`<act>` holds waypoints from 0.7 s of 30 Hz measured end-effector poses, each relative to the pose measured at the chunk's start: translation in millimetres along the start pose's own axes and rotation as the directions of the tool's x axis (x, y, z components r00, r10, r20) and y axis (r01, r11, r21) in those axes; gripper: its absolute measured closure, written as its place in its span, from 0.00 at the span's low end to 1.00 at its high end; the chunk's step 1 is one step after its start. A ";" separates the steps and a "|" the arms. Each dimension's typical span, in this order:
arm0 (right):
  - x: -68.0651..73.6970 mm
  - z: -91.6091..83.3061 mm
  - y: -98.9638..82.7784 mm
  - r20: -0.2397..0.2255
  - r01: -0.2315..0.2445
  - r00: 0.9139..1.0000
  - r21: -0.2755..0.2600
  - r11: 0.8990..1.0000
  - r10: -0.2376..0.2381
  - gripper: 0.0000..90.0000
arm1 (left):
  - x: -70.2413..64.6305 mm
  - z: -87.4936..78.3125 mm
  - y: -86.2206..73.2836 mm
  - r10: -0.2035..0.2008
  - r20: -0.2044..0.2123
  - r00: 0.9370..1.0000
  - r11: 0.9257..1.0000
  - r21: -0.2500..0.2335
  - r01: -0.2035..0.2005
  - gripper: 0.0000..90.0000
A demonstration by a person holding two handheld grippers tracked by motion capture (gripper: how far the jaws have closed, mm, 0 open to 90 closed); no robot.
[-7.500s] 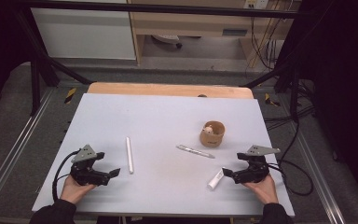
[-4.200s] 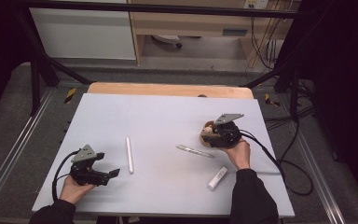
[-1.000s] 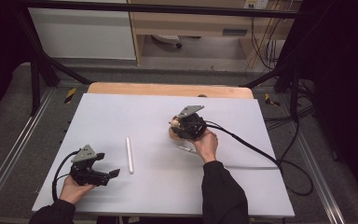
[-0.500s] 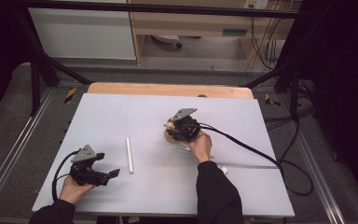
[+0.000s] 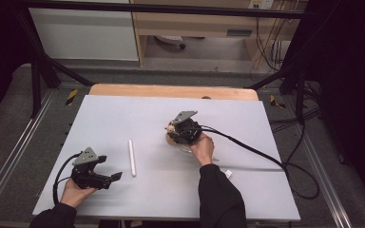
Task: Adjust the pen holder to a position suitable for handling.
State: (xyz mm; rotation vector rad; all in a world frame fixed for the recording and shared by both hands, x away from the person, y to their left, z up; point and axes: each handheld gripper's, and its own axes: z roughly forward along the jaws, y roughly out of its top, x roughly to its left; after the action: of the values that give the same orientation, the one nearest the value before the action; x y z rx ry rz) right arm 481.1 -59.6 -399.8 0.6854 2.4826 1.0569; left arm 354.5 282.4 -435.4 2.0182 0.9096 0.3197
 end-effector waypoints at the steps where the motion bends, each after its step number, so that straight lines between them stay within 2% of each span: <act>1: 0.1 0.0 -0.1 0.000 0.001 1.000 -0.001 1.000 -0.001 0.74 | -0.1 -0.1 0.0 0.000 0.000 1.000 1.000 0.000 0.000 0.05; 8: -0.3 -0.4 -0.2 -0.006 0.007 1.000 0.000 1.000 -0.007 0.73 | -0.1 0.2 -0.1 0.000 0.000 1.000 1.000 0.002 0.000 0.05; 13: -0.7 -11.2 3.3 -0.010 -0.045 0.999 -0.041 0.998 0.044 0.55 | 0.1 -0.1 -0.2 -0.001 0.000 1.000 1.000 0.002 0.001 0.05; 14: -0.7 -11.2 3.3 -0.010 -0.045 0.999 -0.041 0.998 0.044 0.55 | 0.0 0.0 -0.2 -0.001 0.000 1.000 1.000 0.002 0.001 0.05; 16: -1.7 -21.9 5.6 -0.020 -0.063 0.998 -0.039 0.997 0.062 0.43 | -0.2 0.2 -0.3 0.000 0.000 1.000 1.000 0.003 0.000 0.05; 18: -2.1 -25.6 5.6 -0.021 -0.069 0.997 -0.045 0.997 0.068 0.40 | -0.4 0.6 -0.3 -0.001 -0.001 1.000 1.000 0.003 0.001 0.05; 19: -3.1 -33.7 4.3 -0.040 -0.100 0.994 -0.058 0.993 0.097 0.33 | -0.4 0.7 -0.2 -0.002 0.000 1.000 1.000 0.003 0.002 0.05; 20: -3.1 -33.7 4.3 -0.040 -0.100 0.994 -0.058 0.993 0.097 0.33 | -0.4 0.8 -0.3 -0.002 -0.001 1.000 1.000 0.005 0.002 0.05; 21: -4.3 -41.0 1.6 -0.050 -0.121 0.992 -0.061 0.991 0.118 0.25 | -0.4 0.9 -0.3 -0.002 -0.001 1.000 1.000 0.005 0.002 0.05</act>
State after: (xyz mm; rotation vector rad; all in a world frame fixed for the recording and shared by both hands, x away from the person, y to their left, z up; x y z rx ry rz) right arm 464.8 -84.3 -371.1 0.8069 2.4608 1.2031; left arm 354.6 281.7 -436.1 2.0219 0.9137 0.3183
